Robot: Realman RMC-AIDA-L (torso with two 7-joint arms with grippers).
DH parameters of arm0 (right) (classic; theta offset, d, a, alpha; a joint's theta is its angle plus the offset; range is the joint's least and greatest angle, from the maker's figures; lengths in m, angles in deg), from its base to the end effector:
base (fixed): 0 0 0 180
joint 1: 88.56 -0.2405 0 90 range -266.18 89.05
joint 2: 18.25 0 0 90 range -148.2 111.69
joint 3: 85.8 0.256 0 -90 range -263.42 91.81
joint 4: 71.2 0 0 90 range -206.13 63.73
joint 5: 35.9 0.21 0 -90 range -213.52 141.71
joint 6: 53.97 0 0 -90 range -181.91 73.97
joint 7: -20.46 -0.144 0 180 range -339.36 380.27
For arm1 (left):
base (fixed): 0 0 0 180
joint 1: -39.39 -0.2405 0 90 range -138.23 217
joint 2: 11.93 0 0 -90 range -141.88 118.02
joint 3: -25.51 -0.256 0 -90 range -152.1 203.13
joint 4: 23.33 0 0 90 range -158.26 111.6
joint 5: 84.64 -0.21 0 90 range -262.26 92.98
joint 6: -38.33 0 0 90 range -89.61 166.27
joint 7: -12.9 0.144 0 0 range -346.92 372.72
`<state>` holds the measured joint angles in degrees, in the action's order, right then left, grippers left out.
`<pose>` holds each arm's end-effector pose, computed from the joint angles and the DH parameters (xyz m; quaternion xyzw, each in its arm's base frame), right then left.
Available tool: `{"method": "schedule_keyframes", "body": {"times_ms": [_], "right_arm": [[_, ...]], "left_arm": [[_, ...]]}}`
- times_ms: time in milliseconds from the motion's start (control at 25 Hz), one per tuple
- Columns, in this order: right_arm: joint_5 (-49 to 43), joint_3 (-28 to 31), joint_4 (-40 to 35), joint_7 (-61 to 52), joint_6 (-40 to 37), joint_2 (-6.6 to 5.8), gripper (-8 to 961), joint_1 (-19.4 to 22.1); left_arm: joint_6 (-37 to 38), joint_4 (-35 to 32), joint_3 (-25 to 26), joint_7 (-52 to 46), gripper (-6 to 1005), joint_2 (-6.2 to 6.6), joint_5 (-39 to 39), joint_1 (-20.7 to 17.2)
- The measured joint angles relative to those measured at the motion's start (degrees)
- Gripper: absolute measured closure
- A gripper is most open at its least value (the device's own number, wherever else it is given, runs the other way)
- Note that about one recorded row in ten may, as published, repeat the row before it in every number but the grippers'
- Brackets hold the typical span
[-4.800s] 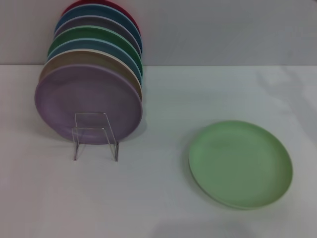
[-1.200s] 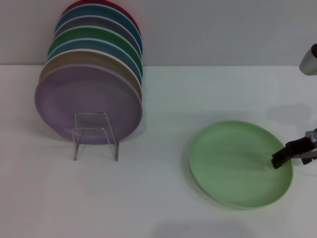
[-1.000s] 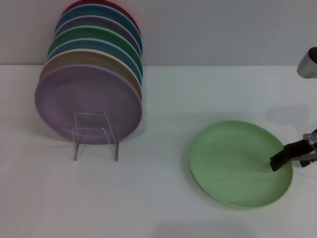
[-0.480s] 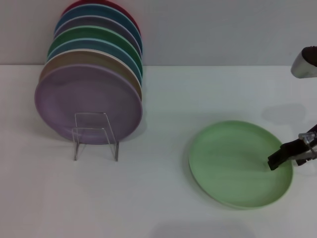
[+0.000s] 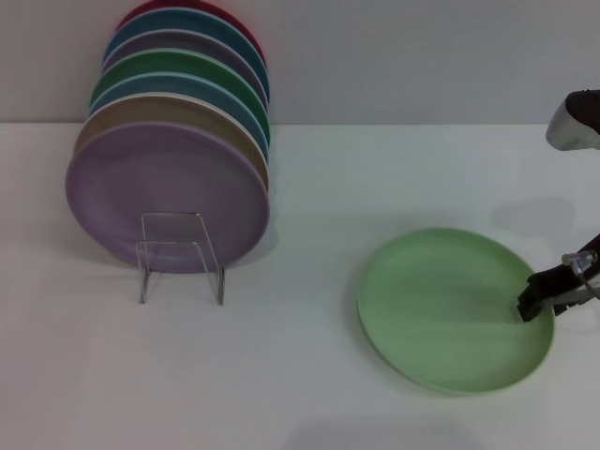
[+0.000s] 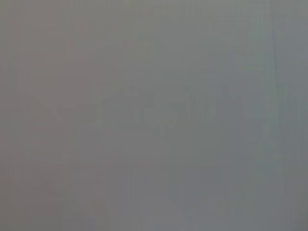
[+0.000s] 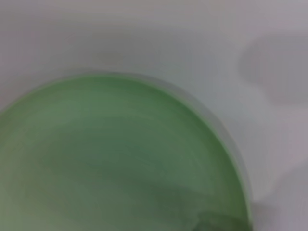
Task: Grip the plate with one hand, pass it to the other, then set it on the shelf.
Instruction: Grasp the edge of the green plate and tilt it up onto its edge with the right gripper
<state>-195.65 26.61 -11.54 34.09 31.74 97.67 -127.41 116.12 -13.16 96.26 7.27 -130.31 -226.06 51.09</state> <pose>0.2562 0.3761 0.0297 -0.7550 0.5729 -0.1961 0.2517 -0.3884 0.2553 0.0447 -0.5713 -0.2289 -0.2796 0.7369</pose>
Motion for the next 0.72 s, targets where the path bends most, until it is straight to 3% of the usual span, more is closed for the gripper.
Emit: {"method": "schedule_keyframes", "body": {"times_ms": [200, 400, 720], "right_arm": [[0.0, -0.1, 0.1, 0.0, 0.1, 0.06, 552, -0.1], [0.0, -0.1, 1.0, 0.2, 0.1, 0.08, 581, 0.1], [-0.1, -0.1, 0.0, 1.1, -0.1, 0.09, 801, -0.4]], "left_arm": [[0.0, -0.2, 0.0, 0.0, 138, 0.0, 0.0, 0.3], [-0.2, -0.2, 0.0, 0.2, 138, 0.0, 0.0, 0.4], [-0.7, -0.4, -0.1, 2.7, 138, -0.06, 0.0, 1.1]]}}
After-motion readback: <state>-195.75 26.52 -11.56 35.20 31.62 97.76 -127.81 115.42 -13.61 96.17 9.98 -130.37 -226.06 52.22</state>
